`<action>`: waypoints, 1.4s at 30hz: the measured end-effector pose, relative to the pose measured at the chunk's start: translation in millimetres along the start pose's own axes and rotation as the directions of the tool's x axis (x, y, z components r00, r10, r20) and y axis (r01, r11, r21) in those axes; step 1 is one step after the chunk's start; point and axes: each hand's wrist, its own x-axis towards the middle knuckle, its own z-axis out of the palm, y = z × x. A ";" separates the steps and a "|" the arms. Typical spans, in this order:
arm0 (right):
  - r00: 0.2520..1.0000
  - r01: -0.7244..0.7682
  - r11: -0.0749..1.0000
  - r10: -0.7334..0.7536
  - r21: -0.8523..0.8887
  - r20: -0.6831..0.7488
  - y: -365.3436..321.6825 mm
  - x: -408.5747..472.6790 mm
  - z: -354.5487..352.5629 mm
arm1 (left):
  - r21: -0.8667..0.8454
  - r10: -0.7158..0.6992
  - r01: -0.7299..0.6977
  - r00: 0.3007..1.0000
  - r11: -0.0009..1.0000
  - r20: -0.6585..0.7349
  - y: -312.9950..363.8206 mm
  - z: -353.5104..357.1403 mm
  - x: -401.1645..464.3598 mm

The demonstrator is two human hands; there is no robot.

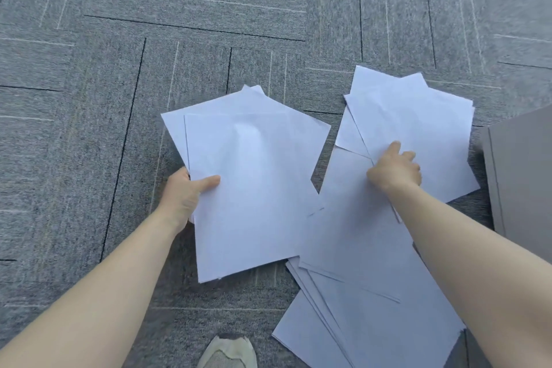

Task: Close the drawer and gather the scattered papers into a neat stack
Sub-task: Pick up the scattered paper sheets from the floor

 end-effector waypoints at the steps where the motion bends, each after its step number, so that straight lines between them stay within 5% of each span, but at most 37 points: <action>1: 1.000 0.012 1.000 -0.012 -0.019 -0.009 1.6 1.7 -0.1 | 0.009 0.006 -0.006 1.000 1.000 -0.004 -1.5 1.3 2.2; 10: 0.954 0.236 0.949 -0.267 -0.209 -0.133 11.1 -0.6 2.4 | 0.139 0.064 -0.054 0.996 0.989 -0.068 2.3 17.0 13.0; 18: 0.981 0.169 0.952 -0.187 -0.254 -0.047 -7.7 11.0 -11.3 | 0.118 0.064 -0.058 0.997 0.991 -0.048 3.0 20.9 14.1; 25: 0.910 0.284 0.917 -0.350 -0.278 -0.222 15.1 12.7 -1.6 | 0.081 0.050 -0.046 0.998 0.996 -0.046 2.3 24.7 15.1; 34: 0.950 0.292 0.900 -0.313 -0.324 -0.015 4.7 11.7 -11.1 | 0.063 0.034 -0.032 0.999 0.998 -0.029 1.1 23.2 16.9; 39: 0.907 0.325 0.847 -0.405 -0.420 -0.116 8.3 14.9 -10.4 | 0.056 0.026 -0.024 0.999 0.998 -0.033 -0.3 23.0 18.4; 42: 0.879 0.347 0.875 -0.430 -0.338 -0.209 15.1 19.2 -17.2 | 0.041 0.027 -0.026 0.999 0.999 -0.025 -0.5 23.7 16.9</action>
